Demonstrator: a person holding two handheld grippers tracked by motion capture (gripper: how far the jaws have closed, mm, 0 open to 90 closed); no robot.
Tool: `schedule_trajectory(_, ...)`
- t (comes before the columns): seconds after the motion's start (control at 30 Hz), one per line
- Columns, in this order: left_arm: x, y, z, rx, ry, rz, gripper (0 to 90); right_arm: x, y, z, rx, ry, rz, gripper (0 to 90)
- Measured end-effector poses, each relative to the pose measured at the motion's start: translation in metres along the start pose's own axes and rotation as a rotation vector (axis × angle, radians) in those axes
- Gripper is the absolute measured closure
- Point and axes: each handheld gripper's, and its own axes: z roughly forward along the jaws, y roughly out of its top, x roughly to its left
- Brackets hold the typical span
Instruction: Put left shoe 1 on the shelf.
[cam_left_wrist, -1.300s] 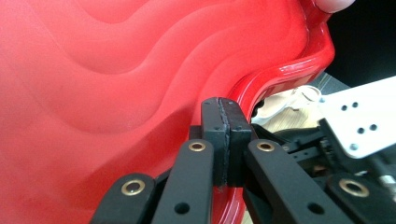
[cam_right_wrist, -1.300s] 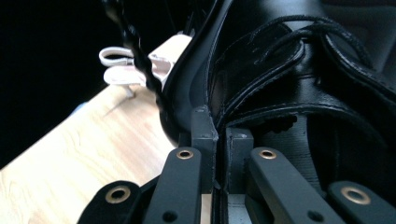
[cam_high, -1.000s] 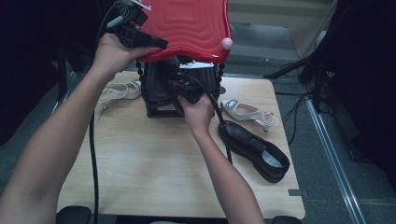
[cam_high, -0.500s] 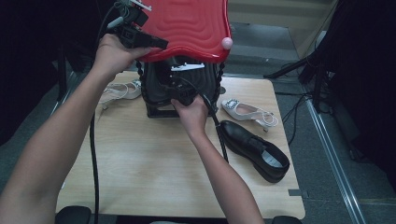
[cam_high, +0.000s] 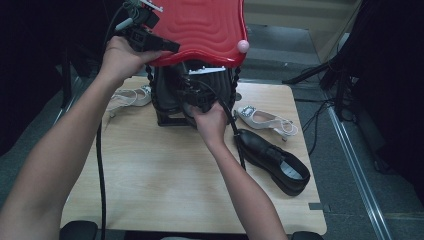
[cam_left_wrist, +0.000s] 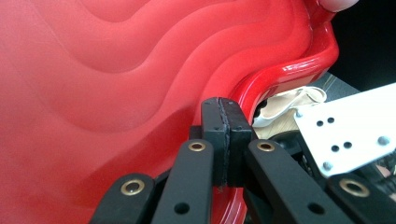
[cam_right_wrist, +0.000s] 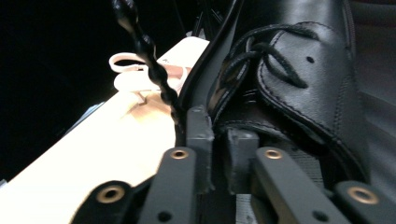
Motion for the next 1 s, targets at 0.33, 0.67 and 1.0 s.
schedule_trajectory(0.33, 0.0, 0.0, 0.0, 0.011, 0.007, 0.001, 90.0, 0.002, 0.013, 0.003, -0.054, -0.028, 0.016, 86.6)
schedule_trajectory(0.67, 0.0, 0.0, 0.001, 0.014, 0.023, 0.008, 90.0, -0.004, 0.017, 0.008, -0.078, -0.001, 0.027, 78.4)
schedule_trajectory(1.0, -0.001, 0.0, 0.002, 0.017, 0.03, 0.011, 90.0, -0.003, 0.012, -0.004, -0.051, 0.014, 0.015, 68.5)
